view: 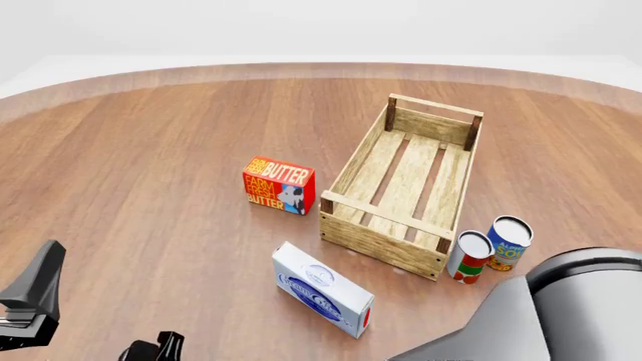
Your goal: Pick up the ketchup, and put it in the wooden tray.
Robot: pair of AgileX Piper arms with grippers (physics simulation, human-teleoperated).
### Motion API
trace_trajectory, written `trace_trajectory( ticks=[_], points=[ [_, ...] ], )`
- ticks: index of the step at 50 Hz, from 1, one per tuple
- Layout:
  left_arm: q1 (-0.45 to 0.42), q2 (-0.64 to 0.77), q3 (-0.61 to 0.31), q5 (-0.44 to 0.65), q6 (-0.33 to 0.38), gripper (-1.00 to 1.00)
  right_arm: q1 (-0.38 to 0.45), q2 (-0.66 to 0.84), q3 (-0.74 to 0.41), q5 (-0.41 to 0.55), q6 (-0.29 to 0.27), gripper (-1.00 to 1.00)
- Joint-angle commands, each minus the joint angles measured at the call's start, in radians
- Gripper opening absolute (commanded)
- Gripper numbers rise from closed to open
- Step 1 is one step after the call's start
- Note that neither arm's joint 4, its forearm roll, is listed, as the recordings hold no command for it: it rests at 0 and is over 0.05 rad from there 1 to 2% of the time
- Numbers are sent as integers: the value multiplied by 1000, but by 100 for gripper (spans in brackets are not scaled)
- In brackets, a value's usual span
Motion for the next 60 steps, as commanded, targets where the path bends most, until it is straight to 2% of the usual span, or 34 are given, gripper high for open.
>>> trace_trajectory(
  ticks=[1,26,37,46,55,58,60],
  points=[
    [0,0,0,0,0,100,-20,-36,51,-30,18,-100],
    [0,0,0,0,0,100,-110,-119,179,-85,40,-100],
    [0,0,0,0,0,100,-184,-229,186,20,34,-100],
    [0,0,0,0,0,100,-248,-283,124,157,23,-100],
    [0,0,0,0,0,100,-311,-348,114,208,9,-100],
    [0,0,0,0,0,100,-363,-394,116,232,45,-100],
    [0,0,0,0,0,100,-386,-400,109,253,48,-100]
  ],
)
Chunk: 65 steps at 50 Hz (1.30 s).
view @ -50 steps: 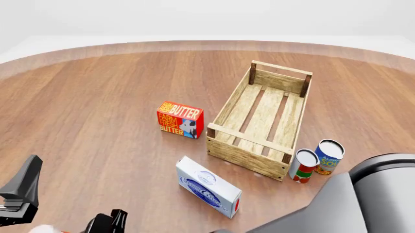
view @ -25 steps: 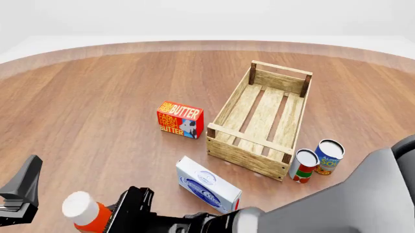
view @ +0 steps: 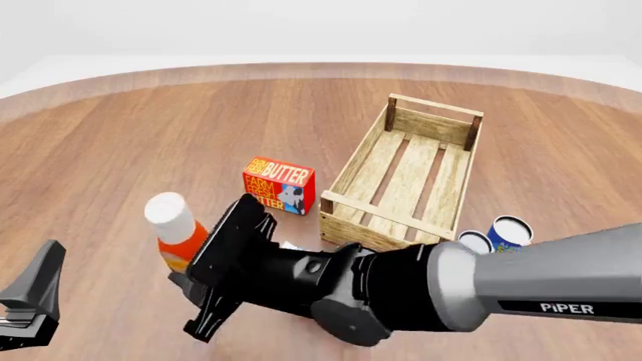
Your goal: Pick up the ketchup, and put it in the wooden tray.
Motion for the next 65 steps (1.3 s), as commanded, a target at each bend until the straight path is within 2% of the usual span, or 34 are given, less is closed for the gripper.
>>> trace_trajectory(
  ticks=[1,9,10,13,26,43,65],
  points=[
    [0,0,0,0,0,100,-123,-101,-21,94,51,-100],
    [0,0,0,0,0,100,-196,-156,-22,143,37,-100],
    [0,0,0,0,0,100,-219,-175,-18,148,58,-100],
    [0,0,0,0,0,100,-259,-194,-18,168,32,-100],
    [0,0,0,0,0,100,-395,-240,-19,234,14,-100],
    [0,0,0,0,0,100,-563,-319,72,213,32,-100],
    [0,0,0,0,0,100,-723,-275,165,123,50,-100]
  ],
)
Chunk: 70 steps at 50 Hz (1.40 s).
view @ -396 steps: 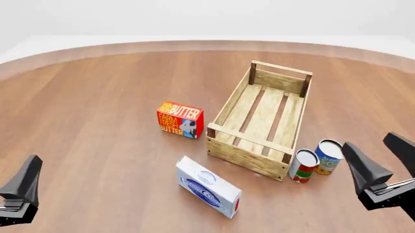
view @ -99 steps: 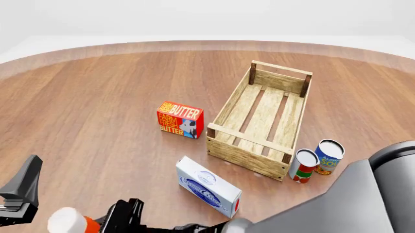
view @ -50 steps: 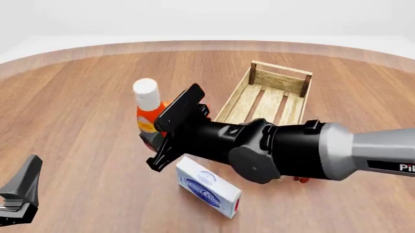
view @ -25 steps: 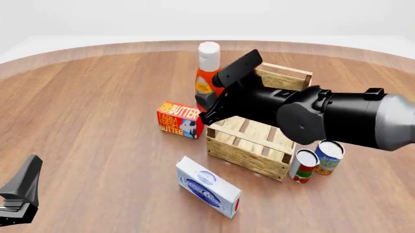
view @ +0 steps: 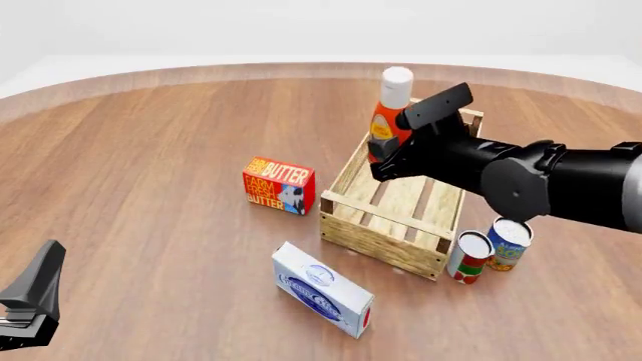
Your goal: Pick up the ketchup, and put it in the wooden tray.
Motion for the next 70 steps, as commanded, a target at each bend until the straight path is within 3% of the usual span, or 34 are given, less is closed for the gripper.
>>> trace_trajectory(
  ticks=[1,29,70],
  points=[
    [0,0,0,0,0,100,-84,25,32,-46,28,-100],
    [0,0,0,0,0,100,-185,223,-14,-171,42,-100],
    [0,7,-4,-2,0,100,-182,357,-93,-210,34,-100]
  ],
)
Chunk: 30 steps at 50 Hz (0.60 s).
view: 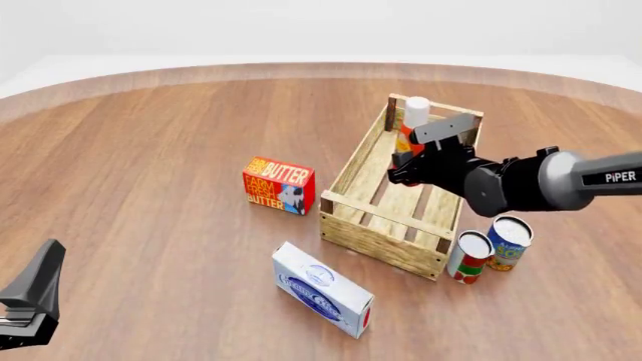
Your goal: Pick up the ketchup, and put it in the wooden tray.
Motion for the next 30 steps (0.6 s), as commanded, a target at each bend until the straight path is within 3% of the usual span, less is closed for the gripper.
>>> trace_trajectory(
  ticks=[1,30],
  points=[
    [0,1,-1,0,0,100,-4,46,-36,-18,16,-100],
    [0,1,-1,0,0,100,-46,160,-92,-38,-3,-100]
  ],
)
